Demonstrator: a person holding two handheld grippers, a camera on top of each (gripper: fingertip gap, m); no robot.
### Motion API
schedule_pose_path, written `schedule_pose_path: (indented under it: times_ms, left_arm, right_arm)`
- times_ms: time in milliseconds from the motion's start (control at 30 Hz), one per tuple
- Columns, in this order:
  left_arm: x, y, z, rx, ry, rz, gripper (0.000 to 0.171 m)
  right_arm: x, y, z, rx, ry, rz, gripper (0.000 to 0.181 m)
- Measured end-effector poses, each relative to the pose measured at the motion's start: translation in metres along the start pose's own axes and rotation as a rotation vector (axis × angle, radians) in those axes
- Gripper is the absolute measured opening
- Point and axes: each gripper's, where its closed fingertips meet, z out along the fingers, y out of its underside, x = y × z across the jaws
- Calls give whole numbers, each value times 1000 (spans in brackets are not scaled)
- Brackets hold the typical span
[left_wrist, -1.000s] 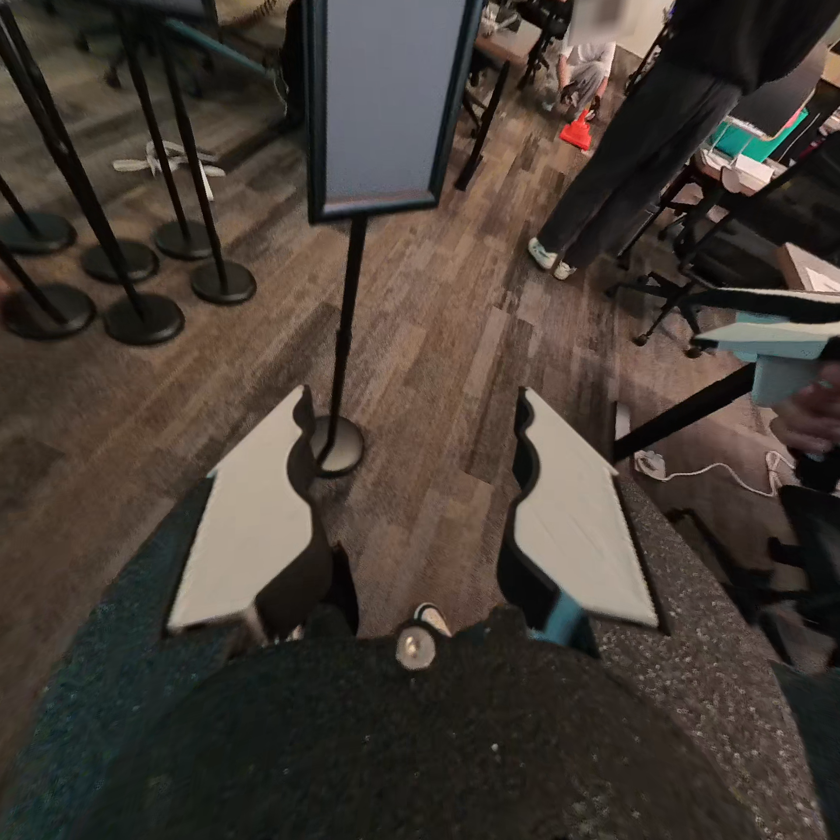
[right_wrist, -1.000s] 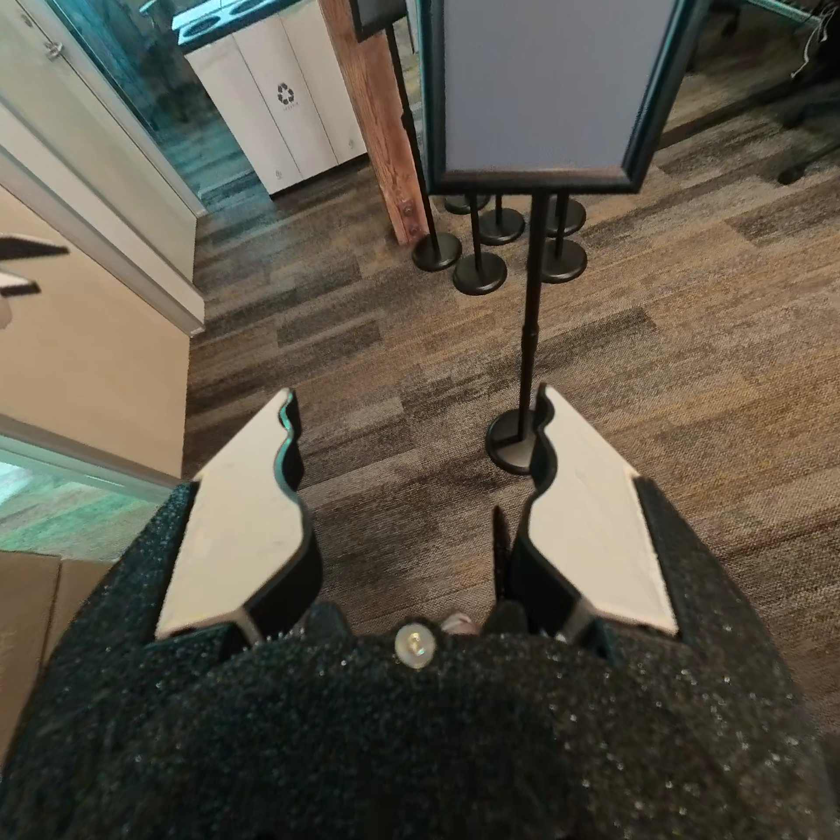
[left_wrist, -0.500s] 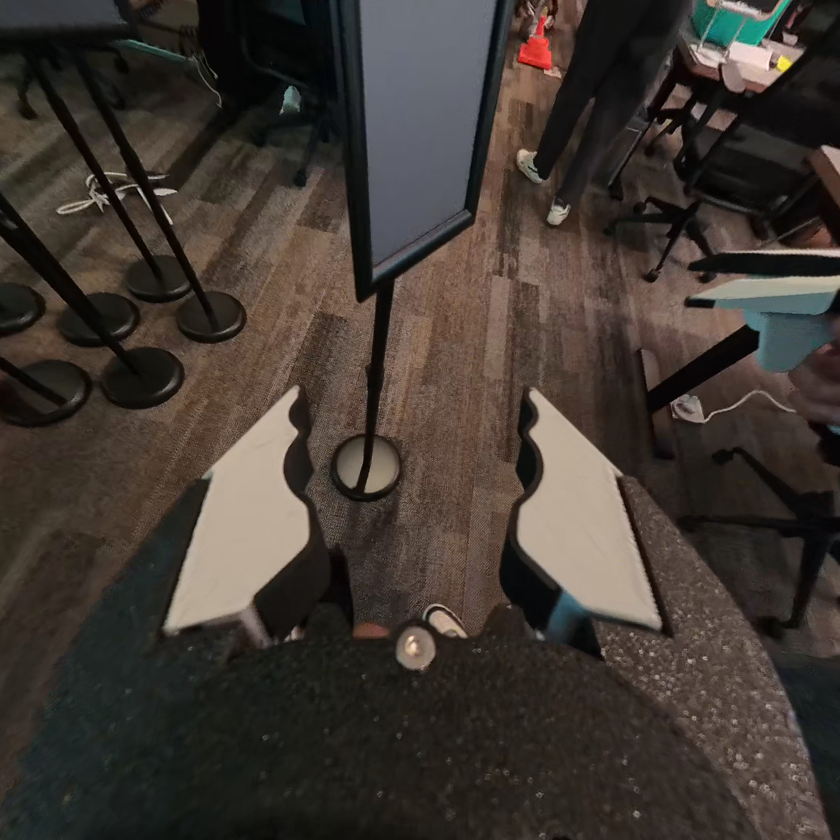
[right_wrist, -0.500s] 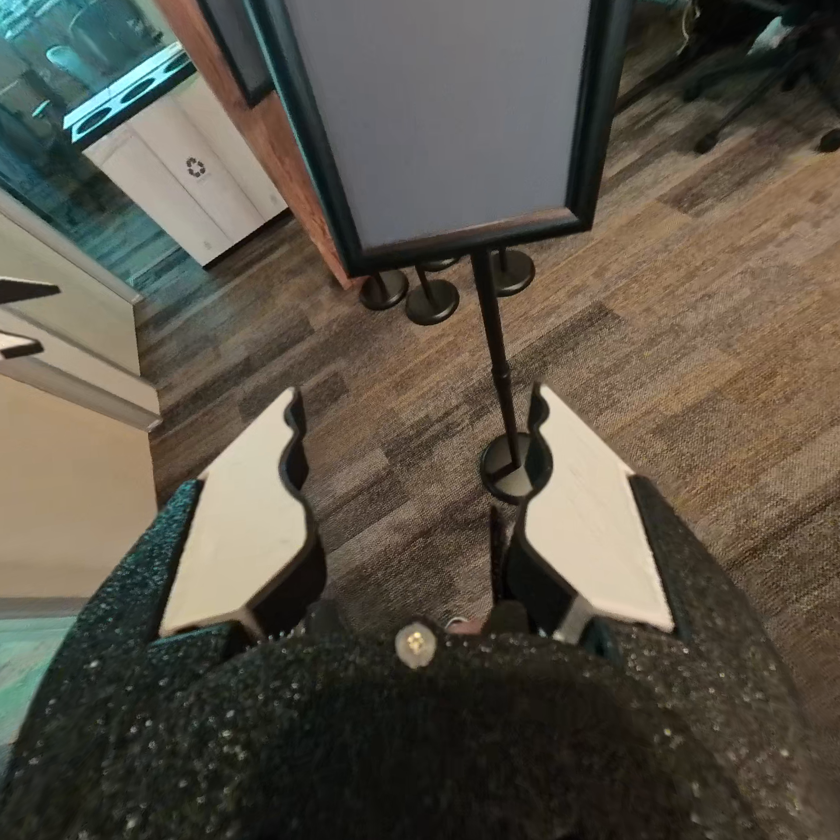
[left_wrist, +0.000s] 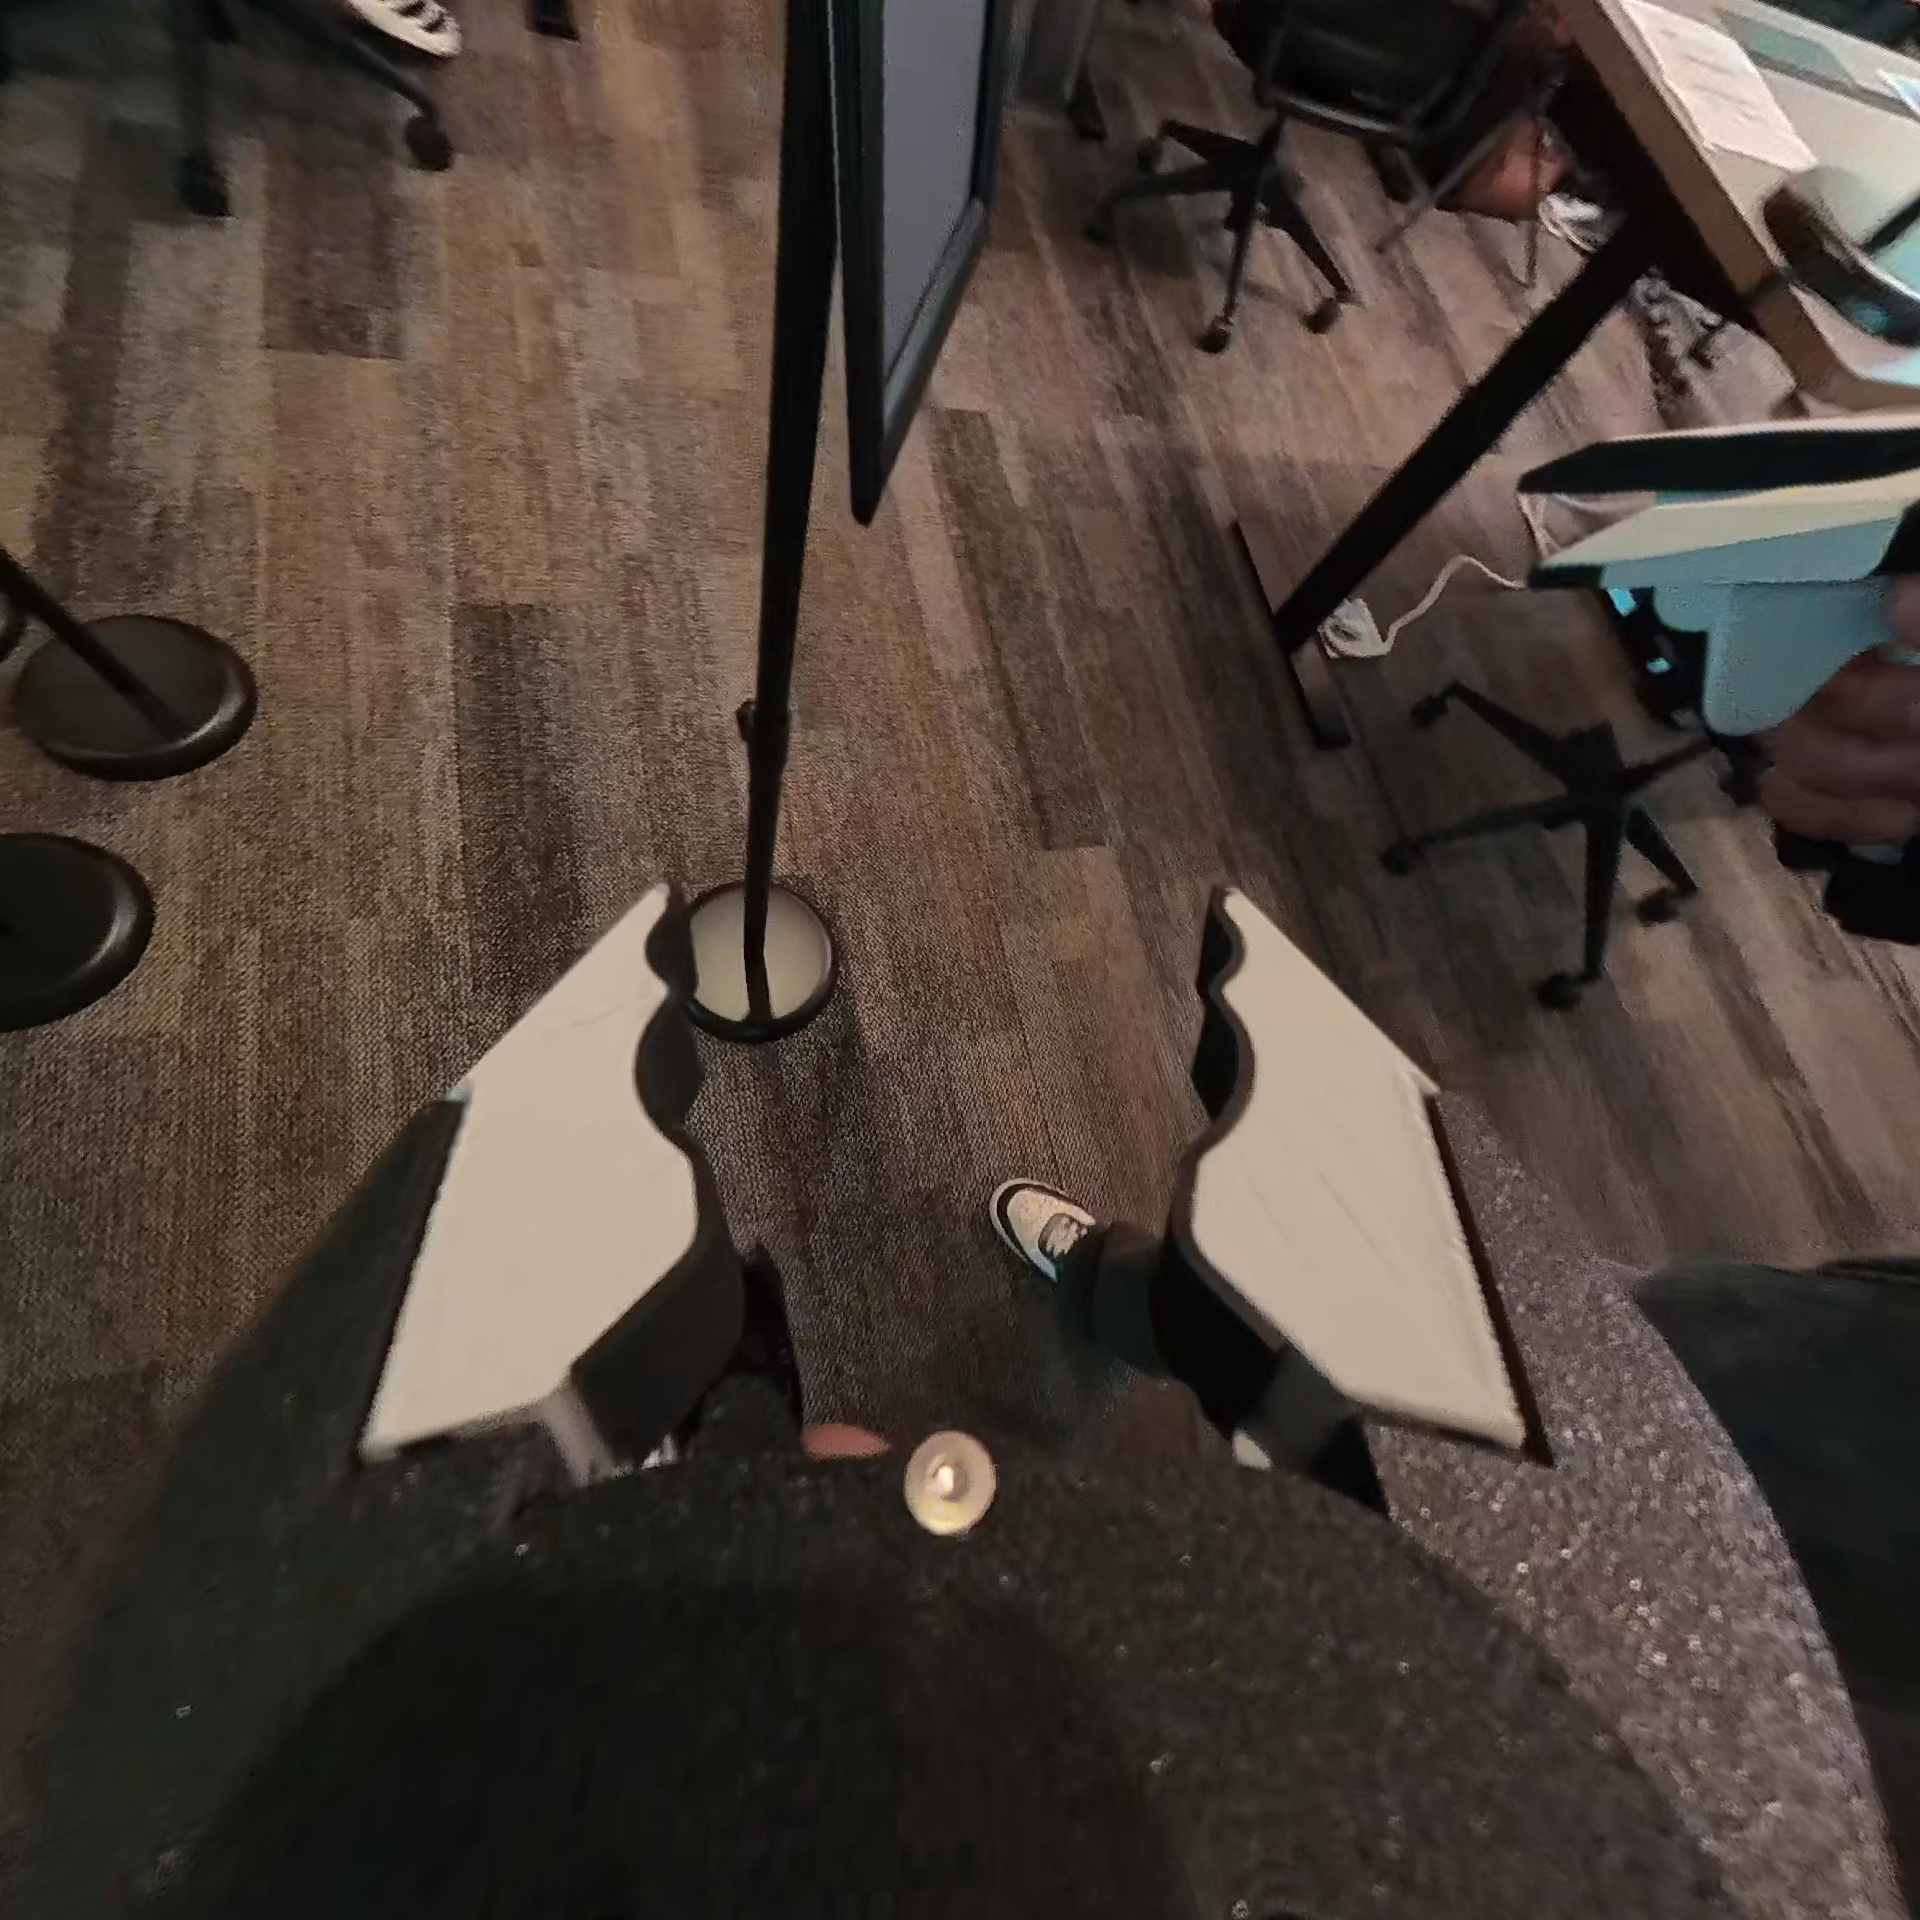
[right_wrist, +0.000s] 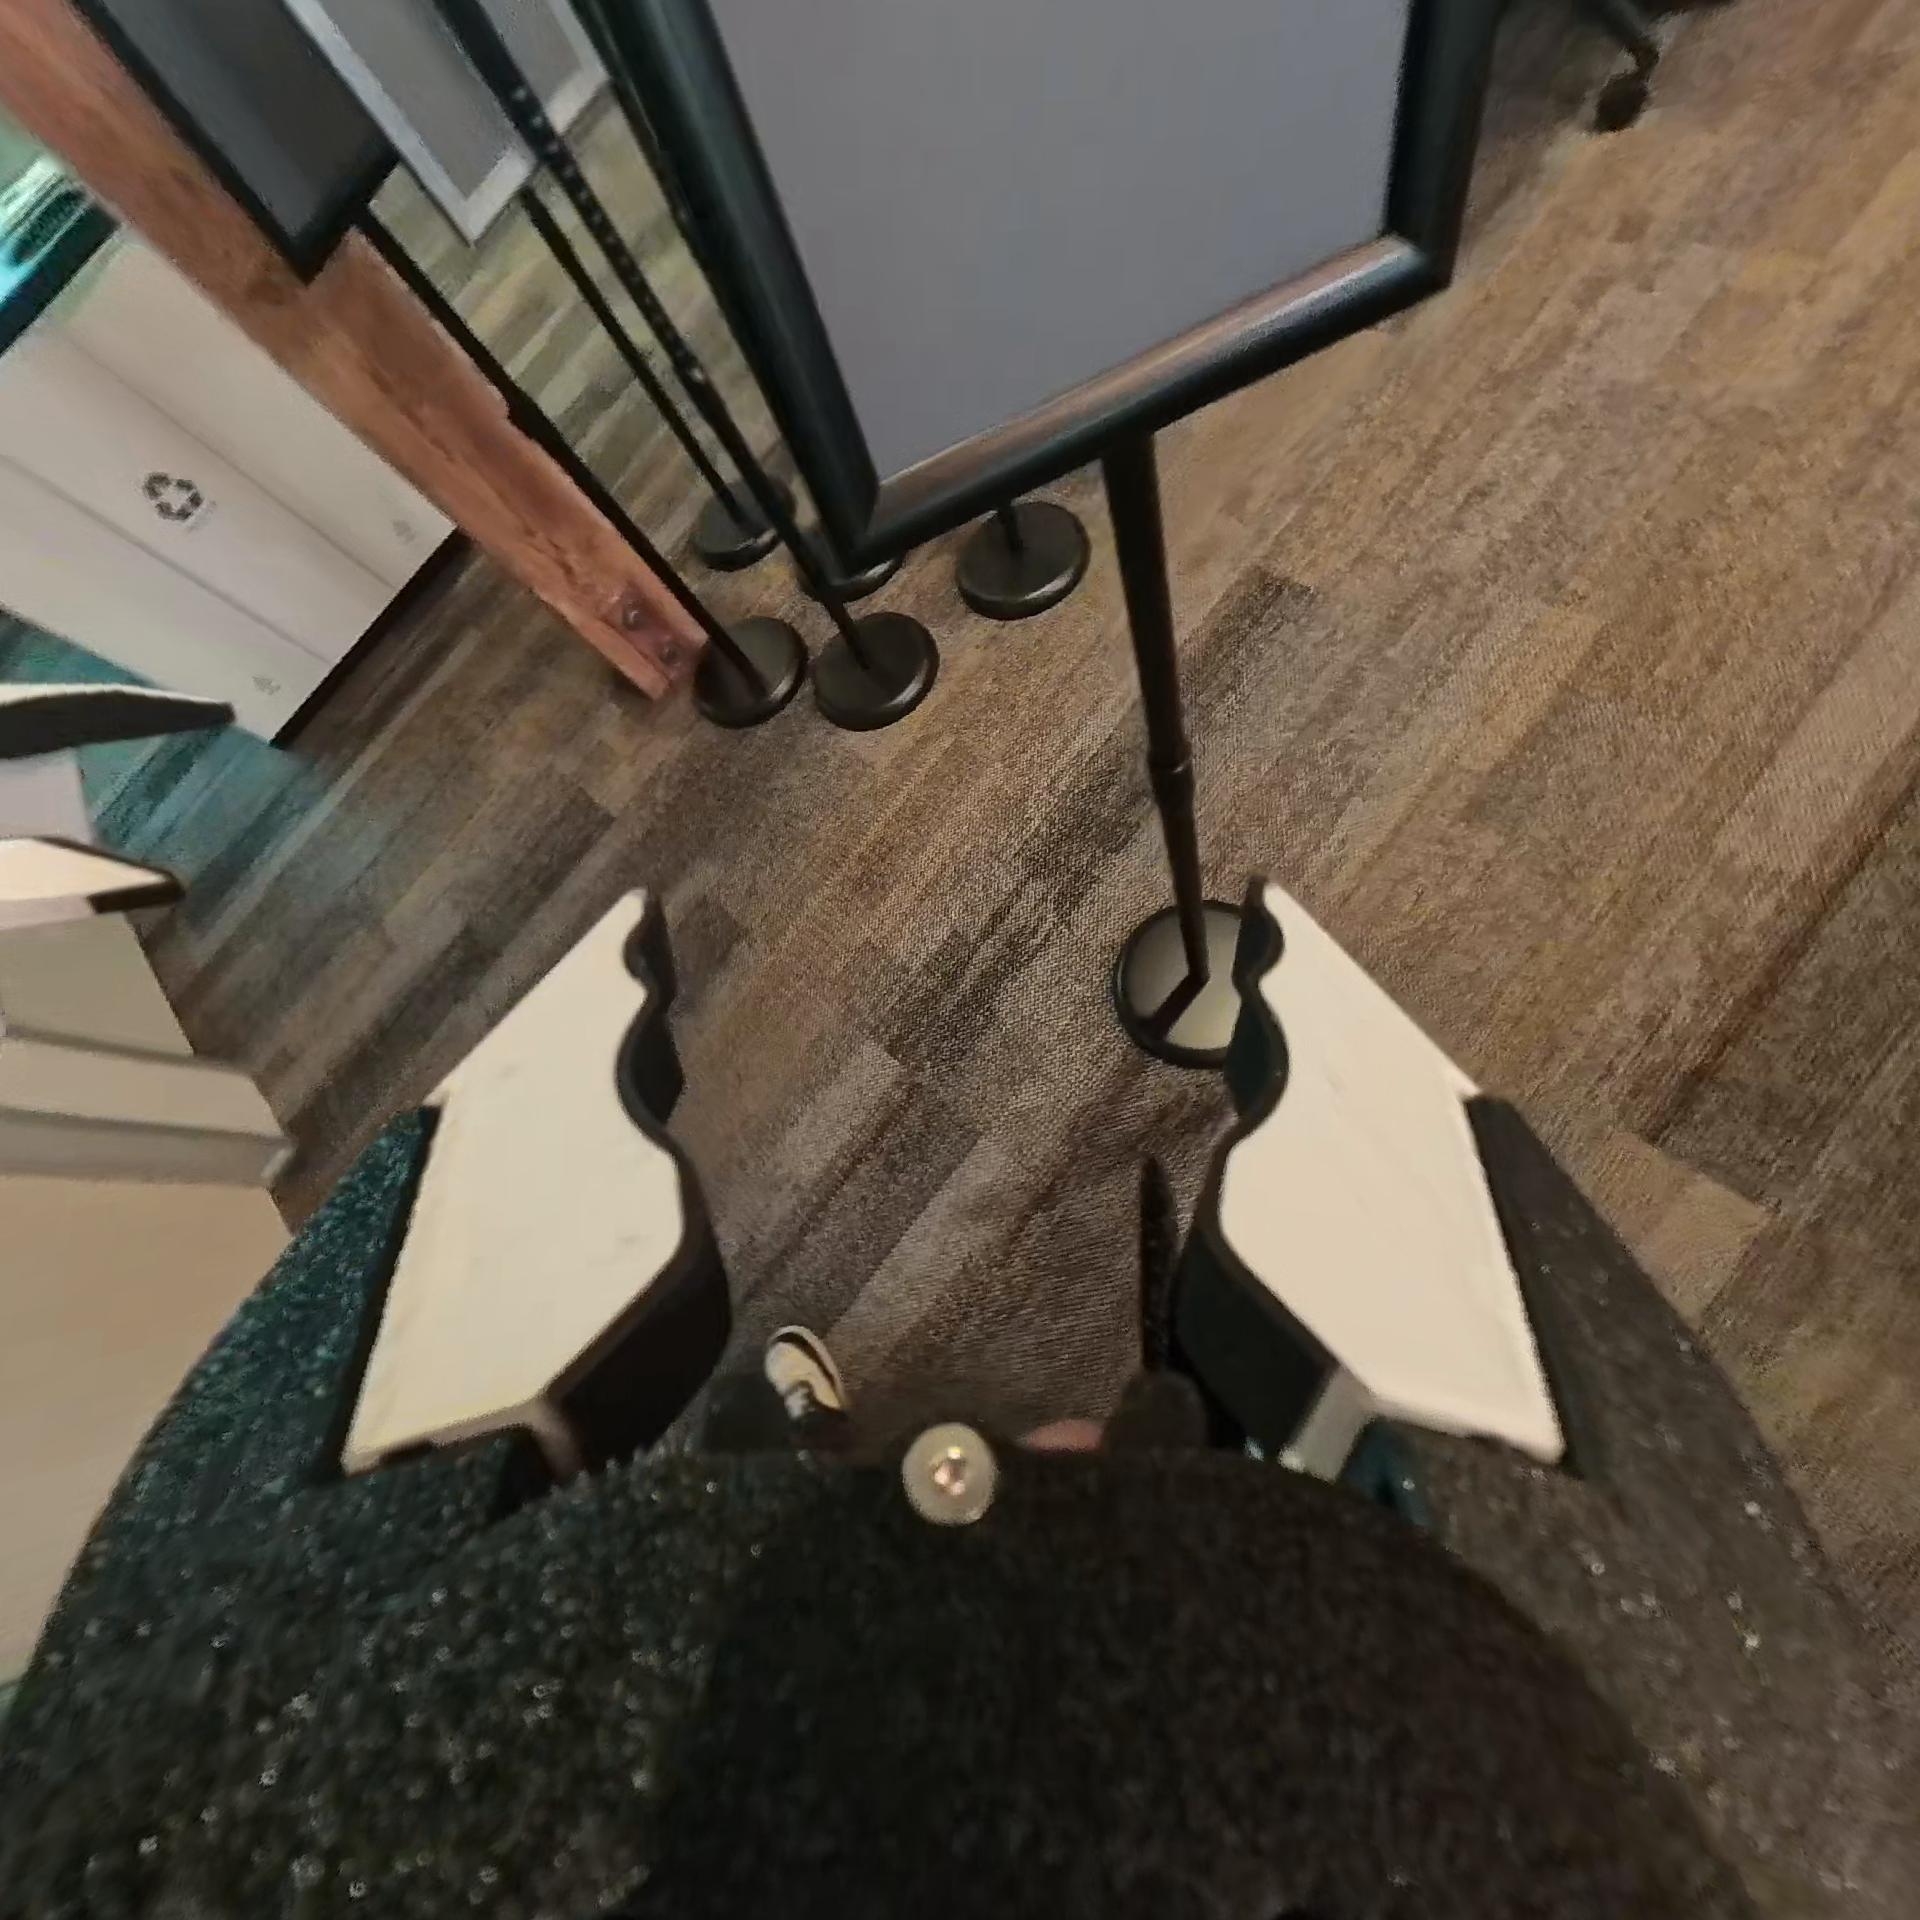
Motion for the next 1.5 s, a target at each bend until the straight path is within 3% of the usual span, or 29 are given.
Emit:
schedule_pose_path:
  times_ms: [233, 467, 800, 1133, 1500]
  left_arm:
    - [-50, -14, -48, 25, 153, 55, 97]
    - [-95, -21, -52, 9, 260, 179, 97]
    - [-160, -45, -17, -109, 424, 259, 95]
    - [-204, -75, 7, -218, 565, 353, 94]
    - [-275, -122, 33, -273, 764, 518, 94]
  right_arm:
    - [-95, 54, 3, -14, 75, 120, 108]
    - [-136, 73, 34, -47, 139, 163, 108]
    - [-148, 42, 116, 48, 243, 364, 107]
    - [-167, -9, 138, 133, 360, 416, 106]
    - [-204, -39, 182, 242, 595, 568, 106]
